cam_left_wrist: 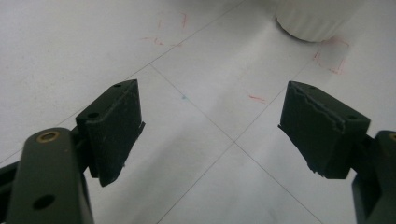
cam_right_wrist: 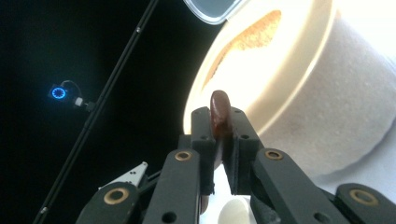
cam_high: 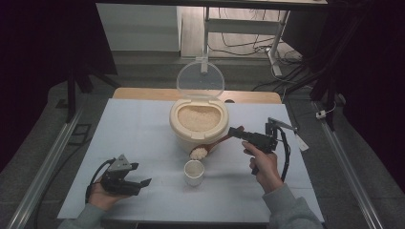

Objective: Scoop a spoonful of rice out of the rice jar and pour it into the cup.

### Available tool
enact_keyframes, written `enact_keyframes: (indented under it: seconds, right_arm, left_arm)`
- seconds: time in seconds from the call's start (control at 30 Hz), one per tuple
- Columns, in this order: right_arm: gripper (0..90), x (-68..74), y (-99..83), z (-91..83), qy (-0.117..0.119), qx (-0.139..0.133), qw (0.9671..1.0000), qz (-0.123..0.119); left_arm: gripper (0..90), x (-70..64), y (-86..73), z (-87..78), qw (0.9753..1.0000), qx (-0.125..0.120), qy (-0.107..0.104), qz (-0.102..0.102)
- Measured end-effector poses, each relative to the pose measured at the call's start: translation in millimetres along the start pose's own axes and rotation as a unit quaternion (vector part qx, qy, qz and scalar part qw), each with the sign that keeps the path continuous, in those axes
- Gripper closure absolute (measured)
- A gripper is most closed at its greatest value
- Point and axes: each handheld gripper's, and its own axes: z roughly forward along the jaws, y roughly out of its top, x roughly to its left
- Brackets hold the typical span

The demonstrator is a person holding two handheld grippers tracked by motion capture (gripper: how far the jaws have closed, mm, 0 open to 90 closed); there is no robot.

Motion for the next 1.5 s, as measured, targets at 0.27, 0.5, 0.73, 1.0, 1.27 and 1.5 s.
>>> enact_keyframes:
  seconds: [0.27,0.5,0.73,1.0,1.27,1.5]
  right_arm:
    - [83.1,-6.3,-5.9,4.2,-0.021,0.011,0.9996,-0.012]
    - [83.1,-3.3,-7.7,9.1,-0.047,0.017,0.9978,-0.044]
    - [83.1,4.2,-8.9,13.1,-0.061,0.022,0.9949,-0.077]
    - [83.1,13.7,-12.1,13.0,-0.066,0.017,0.991,-0.115]
    - [83.1,23.8,-15.5,12.6,-0.068,0.009,0.9849,-0.159]
    - [83.1,29.6,-16.7,11.7,-0.072,0.01,0.9793,-0.189]
  left_arm:
    - [20.8,-0.1,-0.2,0.6,1.0,0.001,0.0,0.001]
    - [20.8,0.0,-0.8,1.5,1.0,0.003,-0.002,0.0]
    - [20.8,0.0,-0.8,1.3,1.0,0.003,-0.002,0.001]
    - [20.8,0.0,-0.8,1.3,1.0,0.003,-0.002,0.001]
    - [20.8,-0.1,-0.8,1.1,1.0,0.003,-0.001,0.001]
    - [20.8,0.0,-0.9,1.0,1.0,0.003,-0.001,0.001]
